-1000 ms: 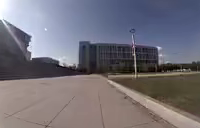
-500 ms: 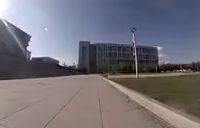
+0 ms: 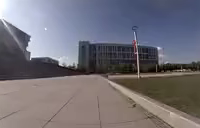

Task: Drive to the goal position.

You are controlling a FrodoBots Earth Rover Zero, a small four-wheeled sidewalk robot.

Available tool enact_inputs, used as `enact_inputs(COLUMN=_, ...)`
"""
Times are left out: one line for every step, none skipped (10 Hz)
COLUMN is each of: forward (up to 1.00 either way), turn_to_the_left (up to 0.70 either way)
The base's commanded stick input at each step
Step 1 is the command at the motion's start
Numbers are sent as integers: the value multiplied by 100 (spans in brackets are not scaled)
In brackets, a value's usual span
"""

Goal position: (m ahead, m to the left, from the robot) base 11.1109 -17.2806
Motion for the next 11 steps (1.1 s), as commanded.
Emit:
enact_inputs(forward=70, turn_to_the_left=0)
enact_inputs(forward=70, turn_to_the_left=0)
enact_inputs(forward=70, turn_to_the_left=31)
enact_inputs(forward=70, turn_to_the_left=14)
enact_inputs(forward=70, turn_to_the_left=0)
enact_inputs(forward=70, turn_to_the_left=0)
enact_inputs(forward=70, turn_to_the_left=0)
enact_inputs(forward=70, turn_to_the_left=0)
enact_inputs(forward=70, turn_to_the_left=0)
enact_inputs(forward=70, turn_to_the_left=0)
enact_inputs(forward=70, turn_to_the_left=0)
